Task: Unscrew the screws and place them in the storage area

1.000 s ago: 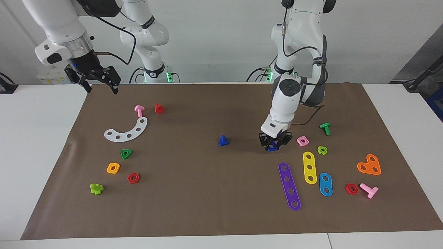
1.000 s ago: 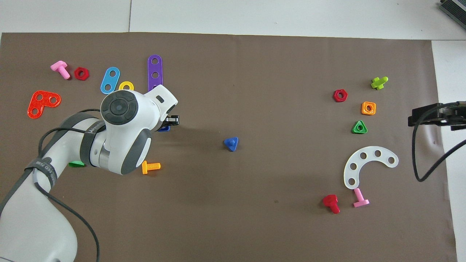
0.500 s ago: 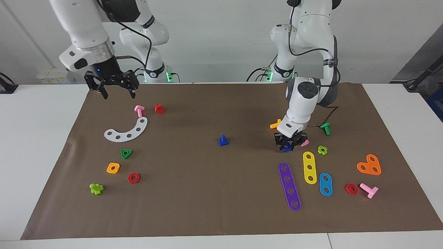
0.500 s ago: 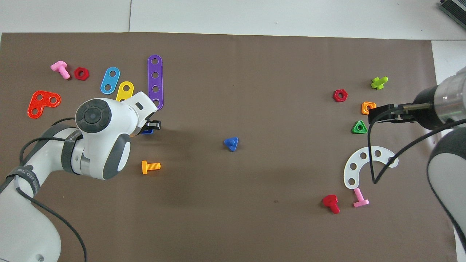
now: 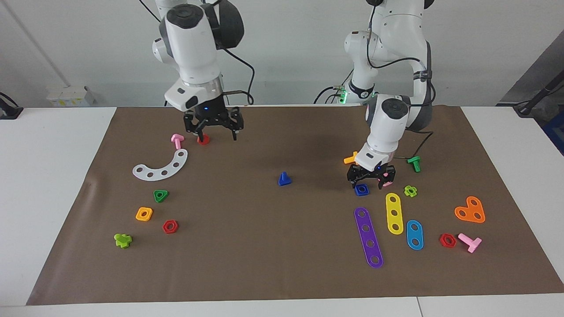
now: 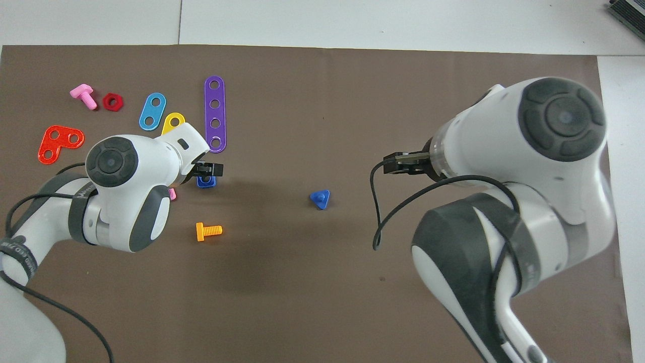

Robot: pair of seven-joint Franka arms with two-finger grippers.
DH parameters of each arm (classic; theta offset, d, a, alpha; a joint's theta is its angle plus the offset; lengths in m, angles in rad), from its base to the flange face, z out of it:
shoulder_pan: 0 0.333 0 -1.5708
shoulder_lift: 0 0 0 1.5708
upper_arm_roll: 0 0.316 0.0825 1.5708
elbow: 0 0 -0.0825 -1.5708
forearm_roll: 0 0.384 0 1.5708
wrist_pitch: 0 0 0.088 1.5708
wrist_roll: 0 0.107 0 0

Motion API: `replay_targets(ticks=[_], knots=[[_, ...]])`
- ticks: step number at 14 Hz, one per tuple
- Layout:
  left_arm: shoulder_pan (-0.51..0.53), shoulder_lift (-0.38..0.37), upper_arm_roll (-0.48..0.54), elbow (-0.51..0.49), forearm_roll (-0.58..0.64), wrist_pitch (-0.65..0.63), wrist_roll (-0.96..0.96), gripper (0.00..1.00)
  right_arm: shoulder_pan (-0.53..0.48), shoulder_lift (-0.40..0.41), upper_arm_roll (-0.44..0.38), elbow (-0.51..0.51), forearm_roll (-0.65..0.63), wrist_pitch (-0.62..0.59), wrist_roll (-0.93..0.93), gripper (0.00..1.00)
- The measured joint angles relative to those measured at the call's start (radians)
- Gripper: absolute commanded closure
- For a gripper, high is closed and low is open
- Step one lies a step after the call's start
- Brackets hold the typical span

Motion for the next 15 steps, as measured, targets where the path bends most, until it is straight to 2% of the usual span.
replay_targets(ticks=[3,6,8,11,14,15], knots=[[0.054,-0.095,0.002,0.03,0.0,-0.149,0.082,0.0,0.086,0.092,0.0,-0.005,0.0,0.124,0.116,0.0],[0.113,-0.145,0.004,0.162,0.0,-0.366,0.145,0.0,0.153,0.179,0.0,-0.006,0.0,0.232,0.202,0.0],[0.166,-0.153,0.006,0.269,-0.012,-0.481,0.214,0.0,0.181,0.222,-0.001,-0.006,0.0,0.283,0.227,0.0],[0.253,-0.152,0.009,0.37,-0.077,-0.572,0.308,0.0,0.196,0.276,-0.001,-0.011,0.0,0.339,0.234,0.0],[0.275,-0.151,0.008,0.473,-0.085,-0.675,0.341,0.0,0.223,0.32,-0.002,-0.05,-0.001,0.374,0.234,0.02],[0.275,-0.152,0.005,0.492,-0.085,-0.699,0.341,0.0,0.23,0.324,-0.002,-0.066,-0.001,0.384,0.234,0.06]])
